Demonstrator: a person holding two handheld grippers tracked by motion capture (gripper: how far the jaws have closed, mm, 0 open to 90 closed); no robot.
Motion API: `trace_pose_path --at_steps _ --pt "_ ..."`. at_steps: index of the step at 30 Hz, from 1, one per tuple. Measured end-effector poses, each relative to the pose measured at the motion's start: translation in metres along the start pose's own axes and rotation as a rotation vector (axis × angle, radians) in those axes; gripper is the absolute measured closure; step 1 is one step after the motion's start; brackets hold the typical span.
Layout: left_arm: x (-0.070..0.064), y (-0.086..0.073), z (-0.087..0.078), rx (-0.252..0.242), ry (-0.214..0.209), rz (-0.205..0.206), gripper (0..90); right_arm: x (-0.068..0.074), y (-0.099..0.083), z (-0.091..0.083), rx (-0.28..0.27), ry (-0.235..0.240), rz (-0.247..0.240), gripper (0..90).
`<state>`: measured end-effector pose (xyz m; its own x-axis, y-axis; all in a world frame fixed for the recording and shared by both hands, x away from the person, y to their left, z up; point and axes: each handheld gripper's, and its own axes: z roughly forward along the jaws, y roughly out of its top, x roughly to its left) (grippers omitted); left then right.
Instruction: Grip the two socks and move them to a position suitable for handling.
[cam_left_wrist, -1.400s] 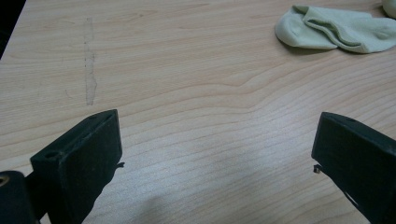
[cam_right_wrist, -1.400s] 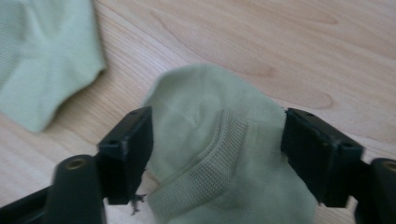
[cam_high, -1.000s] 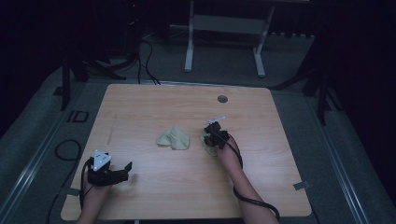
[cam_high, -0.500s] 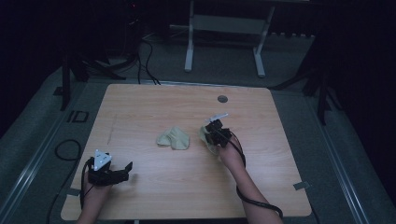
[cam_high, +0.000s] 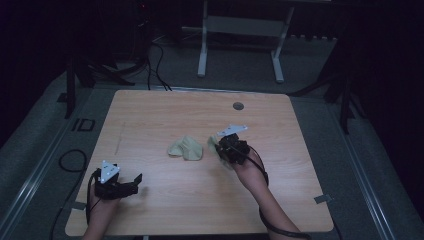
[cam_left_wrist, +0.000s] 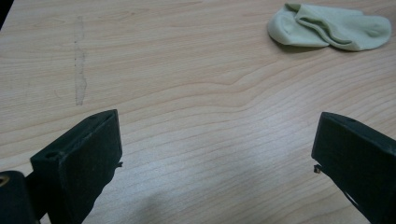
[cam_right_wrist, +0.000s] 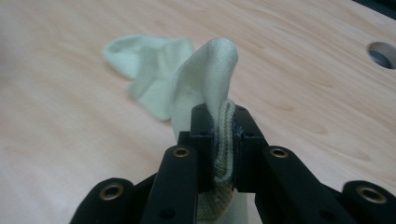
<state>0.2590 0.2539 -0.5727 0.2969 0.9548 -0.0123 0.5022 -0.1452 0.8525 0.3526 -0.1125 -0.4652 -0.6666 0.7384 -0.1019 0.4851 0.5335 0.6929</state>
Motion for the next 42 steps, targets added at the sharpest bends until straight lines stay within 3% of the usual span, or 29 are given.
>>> trace_pose_path --at_steps 5,8,13,18,23,27,30,34,36,42 --pt "0.000 0.000 0.001 0.004 -0.008 0.002 1.6 0.021 -0.015 -0.009 -0.010 0.021 -0.041 81.6" --pt "-0.001 0.001 0.000 -0.003 -0.006 0.003 1.6 0.032 -0.030 -0.010 -0.007 0.044 -0.035 81.6" --pt "-0.001 0.001 0.001 0.004 -0.010 0.005 1.6 0.054 -0.054 -0.002 0.049 0.085 -0.057 81.6" --pt "-0.002 0.001 0.002 -0.005 -0.032 0.014 1.6 0.070 -0.068 0.005 0.077 0.147 -0.036 81.5" --pt "-0.005 0.002 0.003 0.000 -0.043 0.026 1.6 0.081 -0.079 0.019 0.110 0.176 -0.005 81.3" --pt "-0.008 0.003 0.002 -0.009 -0.066 0.046 1.6 0.090 -0.084 0.027 0.126 0.178 -0.017 80.3" --pt "-0.012 0.005 0.001 -0.018 -0.085 0.055 1.6 0.094 -0.085 0.028 0.113 0.152 -0.022 77.4" --pt "-0.024 0.009 0.000 -0.024 -0.119 0.078 1.6 0.103 -0.086 0.029 0.097 0.140 -0.010 61.0" --pt "-0.033 0.013 -0.001 -0.037 -0.147 0.096 1.6 0.109 -0.086 0.030 0.086 0.120 -0.031 53.9" --pt "-0.058 0.023 -0.002 -0.076 -0.223 0.127 1.6 0.114 -0.083 0.038 0.061 0.082 -0.014 42.6"
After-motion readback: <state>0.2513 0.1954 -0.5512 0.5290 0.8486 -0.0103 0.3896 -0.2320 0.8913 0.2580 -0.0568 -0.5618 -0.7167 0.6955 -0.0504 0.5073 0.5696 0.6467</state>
